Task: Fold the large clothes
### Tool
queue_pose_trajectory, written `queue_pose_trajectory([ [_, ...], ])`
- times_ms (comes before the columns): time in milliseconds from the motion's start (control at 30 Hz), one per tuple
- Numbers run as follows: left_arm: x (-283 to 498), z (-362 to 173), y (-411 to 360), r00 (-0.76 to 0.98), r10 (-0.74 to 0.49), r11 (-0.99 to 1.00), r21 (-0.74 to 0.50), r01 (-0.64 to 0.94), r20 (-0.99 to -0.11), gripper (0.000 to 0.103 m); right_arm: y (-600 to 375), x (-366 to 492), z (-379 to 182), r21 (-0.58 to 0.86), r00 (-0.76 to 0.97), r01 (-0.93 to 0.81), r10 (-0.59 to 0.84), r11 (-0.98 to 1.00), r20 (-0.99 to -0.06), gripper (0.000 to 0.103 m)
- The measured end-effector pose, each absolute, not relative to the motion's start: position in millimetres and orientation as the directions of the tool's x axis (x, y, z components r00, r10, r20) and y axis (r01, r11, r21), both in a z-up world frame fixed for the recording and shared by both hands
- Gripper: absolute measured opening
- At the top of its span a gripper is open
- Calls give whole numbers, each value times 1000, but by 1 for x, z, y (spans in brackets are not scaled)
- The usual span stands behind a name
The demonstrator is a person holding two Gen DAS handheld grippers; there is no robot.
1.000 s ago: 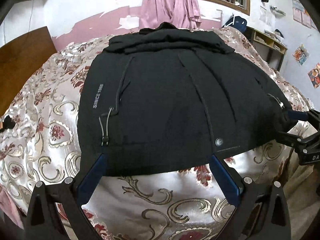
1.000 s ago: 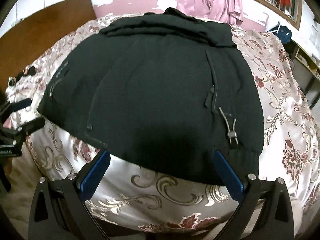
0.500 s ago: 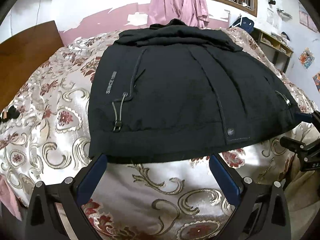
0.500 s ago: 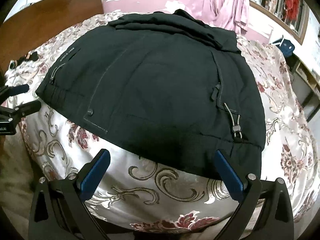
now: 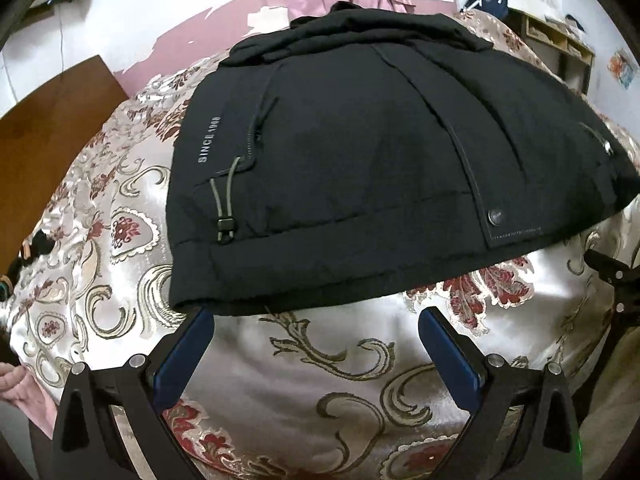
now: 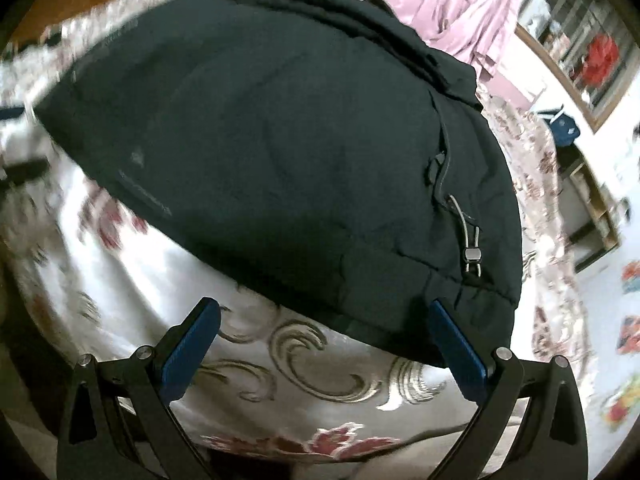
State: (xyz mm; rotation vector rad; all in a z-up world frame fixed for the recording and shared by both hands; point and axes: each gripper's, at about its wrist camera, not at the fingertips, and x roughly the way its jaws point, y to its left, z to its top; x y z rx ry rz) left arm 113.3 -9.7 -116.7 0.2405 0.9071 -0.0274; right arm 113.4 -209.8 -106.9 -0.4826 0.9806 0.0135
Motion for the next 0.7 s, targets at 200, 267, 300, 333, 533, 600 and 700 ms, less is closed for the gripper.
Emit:
queue_pose_trajectory([
  [200,114,-120,-15,623,89,967,218,133,-777,103,-197,119,-121,-525,593,-233,-308,819,-744,101],
  [267,114,-121,-16,631,92,965,225,134,-771,103,-194,121,-123,-573,623,-215,-341,791,-704,101],
  [300,115,-123,-16,632,96,964,231,134,-769,103,-193,121,-122,-585,642,-202,-345,786,-685,101],
  [333,115,-125,-16,632,103,961,240,135,-768,103,-193,121,-120,-589,657,-190,-344,785,-670,101],
  [533,109,-126,-32,660,97,939,287,187,-745,103,-210,111,-86,-459,759,-104,-228,882,-610,101],
  [600,104,-126,-40,682,99,925,320,206,-725,103,-218,106,-76,-400,780,-82,-191,913,-596,101],
  [700,102,-127,-48,710,129,904,376,202,-692,103,-225,100,-66,-341,807,-79,-141,937,-574,98],
])
